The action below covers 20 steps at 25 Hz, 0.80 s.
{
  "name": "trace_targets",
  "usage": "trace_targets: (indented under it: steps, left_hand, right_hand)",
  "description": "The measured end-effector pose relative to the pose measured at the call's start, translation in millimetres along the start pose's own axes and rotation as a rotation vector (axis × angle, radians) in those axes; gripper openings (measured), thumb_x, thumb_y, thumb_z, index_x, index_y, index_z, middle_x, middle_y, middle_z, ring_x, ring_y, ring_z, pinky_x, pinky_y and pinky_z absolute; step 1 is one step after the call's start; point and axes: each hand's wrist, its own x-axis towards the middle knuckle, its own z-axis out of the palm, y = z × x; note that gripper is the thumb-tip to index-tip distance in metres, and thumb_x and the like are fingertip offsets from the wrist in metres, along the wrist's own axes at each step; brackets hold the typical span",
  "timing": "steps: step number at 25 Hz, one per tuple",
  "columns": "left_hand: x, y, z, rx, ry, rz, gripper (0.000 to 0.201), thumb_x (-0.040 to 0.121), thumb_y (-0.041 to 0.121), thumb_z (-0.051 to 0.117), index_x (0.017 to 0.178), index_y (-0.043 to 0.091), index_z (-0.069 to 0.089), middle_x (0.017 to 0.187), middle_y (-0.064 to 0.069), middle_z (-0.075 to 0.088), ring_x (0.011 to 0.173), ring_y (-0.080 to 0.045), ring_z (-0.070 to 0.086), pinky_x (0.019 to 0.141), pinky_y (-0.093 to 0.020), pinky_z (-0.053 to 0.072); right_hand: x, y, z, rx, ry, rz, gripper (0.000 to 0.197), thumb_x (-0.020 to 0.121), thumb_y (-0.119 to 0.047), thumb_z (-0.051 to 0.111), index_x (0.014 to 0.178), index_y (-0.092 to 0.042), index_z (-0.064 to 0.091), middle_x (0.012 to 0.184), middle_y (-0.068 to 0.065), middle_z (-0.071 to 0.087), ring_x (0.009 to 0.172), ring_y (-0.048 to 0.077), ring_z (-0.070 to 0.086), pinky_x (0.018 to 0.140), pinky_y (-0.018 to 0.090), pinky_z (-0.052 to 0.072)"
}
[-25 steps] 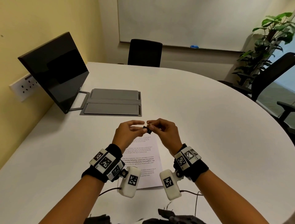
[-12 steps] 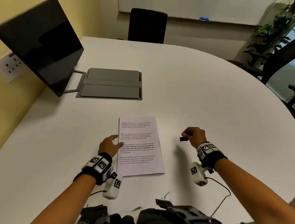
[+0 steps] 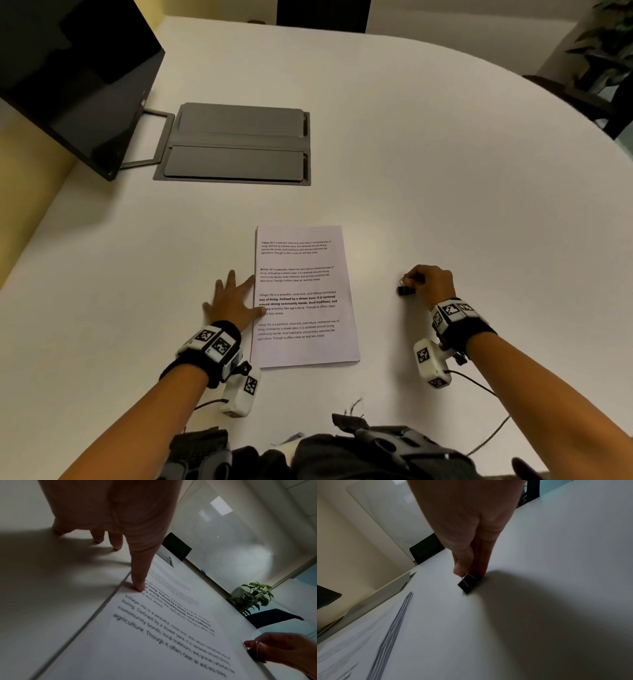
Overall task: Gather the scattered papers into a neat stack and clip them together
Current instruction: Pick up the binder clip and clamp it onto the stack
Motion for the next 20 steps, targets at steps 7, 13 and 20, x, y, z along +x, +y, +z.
trace_targets:
  steps: [7,13,20]
  left_hand:
    - [-1,2,5,0.028,0.044,-0.007,0.084,0.079,0.039,0.068,0.146,0.036,0.018,0.159,-0.001,-0.002,0.146,-0.028,-0.004,0.11,-0.066,0.008]
    - [-6,4,9,0.053,0.092,-0.059,0.082,0.077,0.047,0.067,0.143,0.045,0.018,0.159,0.008,0.0,0.147,-0.022,-0.003,0.105,-0.073,0.0]
    - [-7,4,9,0.124,0.122,-0.045,0.081,0.076,0.053,0.064,0.143,0.047,0.017,0.159,0.007,0.003,0.147,-0.023,0.002,0.107,-0.071,-0.003]
  right_hand:
    - [-8,-3,-1,0.115,0.134,-0.045,0.02,0.08,0.017,0.057,0.095,0.007,0.066,0.095,0.024,0.069,0.075,0.017,0.06,0.065,-0.003,0.045]
    - [-31,-40,25,0.159,0.075,-0.149,0.027,0.08,-0.003,0.068,0.107,-0.002,0.062,0.098,0.015,0.069,0.081,0.021,0.063,0.081,0.027,0.051]
    - [-34,-87,67,0.022,-0.182,0.135,0.027,0.081,-0.011,0.054,0.055,-0.005,0.05,0.056,0.012,0.052,0.057,0.032,0.049,0.047,0.023,0.03]
